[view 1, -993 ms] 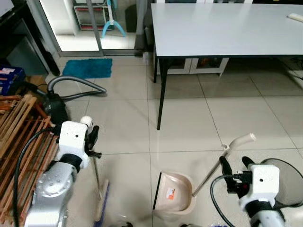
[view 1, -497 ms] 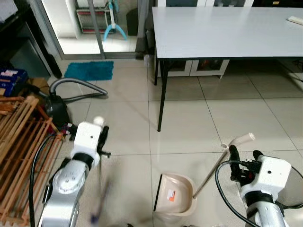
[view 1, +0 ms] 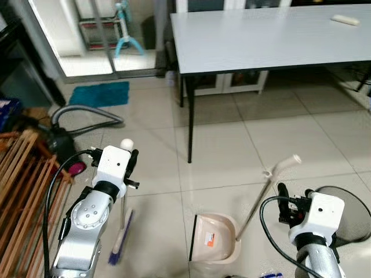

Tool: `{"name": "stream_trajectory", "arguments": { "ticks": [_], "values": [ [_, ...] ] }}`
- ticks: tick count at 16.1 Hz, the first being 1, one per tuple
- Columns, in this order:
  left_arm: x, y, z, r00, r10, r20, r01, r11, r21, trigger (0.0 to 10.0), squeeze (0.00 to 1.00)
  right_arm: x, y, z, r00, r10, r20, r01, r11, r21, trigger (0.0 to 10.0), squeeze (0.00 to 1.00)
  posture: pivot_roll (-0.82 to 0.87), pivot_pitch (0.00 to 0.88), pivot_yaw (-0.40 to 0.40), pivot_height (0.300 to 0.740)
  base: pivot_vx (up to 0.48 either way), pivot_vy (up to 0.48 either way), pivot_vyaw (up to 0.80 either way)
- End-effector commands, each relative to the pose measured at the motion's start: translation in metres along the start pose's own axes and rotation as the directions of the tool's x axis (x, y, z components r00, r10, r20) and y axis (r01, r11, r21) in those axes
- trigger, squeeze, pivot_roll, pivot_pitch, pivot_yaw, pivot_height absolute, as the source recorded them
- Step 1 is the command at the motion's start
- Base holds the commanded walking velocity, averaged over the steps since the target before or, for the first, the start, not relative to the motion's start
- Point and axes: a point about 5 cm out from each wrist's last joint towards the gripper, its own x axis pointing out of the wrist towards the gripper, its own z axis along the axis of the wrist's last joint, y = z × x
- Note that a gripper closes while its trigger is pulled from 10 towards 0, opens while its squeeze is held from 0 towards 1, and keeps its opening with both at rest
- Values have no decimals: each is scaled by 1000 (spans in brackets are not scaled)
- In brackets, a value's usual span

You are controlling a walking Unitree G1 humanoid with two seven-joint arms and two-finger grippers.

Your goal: Sweep floor

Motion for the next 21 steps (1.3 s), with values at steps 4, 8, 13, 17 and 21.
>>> {"name": "stream_trajectory", "arguments": {
  "ticks": [4,8,13,17,21],
  "values": [
    [3,11,6,998,23,54,-25,999,28,10000,0,9,4,2,998,48,27,-47,998,-34,10000,0,-69,0,73,740,0,260,-481],
    [5,12,3,998,20,53,-21,1000,21,10000,0,23,-4,1,988,145,55,-133,975,-176,10000,0,-61,0,72,740,0,262,-480],
    [8,13,-1,999,32,44,-32,999,-10,10000,0,56,-30,6,984,173,31,-160,956,-247,10000,0,-45,1,48,740,0,263,-86],
    [6,11,-5,999,39,33,-39,999,-22,10000,0,68,-15,13,976,212,56,-199,965,-170,10000,0,-37,9,34,740,0,278,0],
    [8,10,-5,999,40,29,-39,999,-21,10000,0,50,0,2,983,182,36,-179,981,-75,10000,0,-40,16,44,740,0,337,0]
  ]
}}
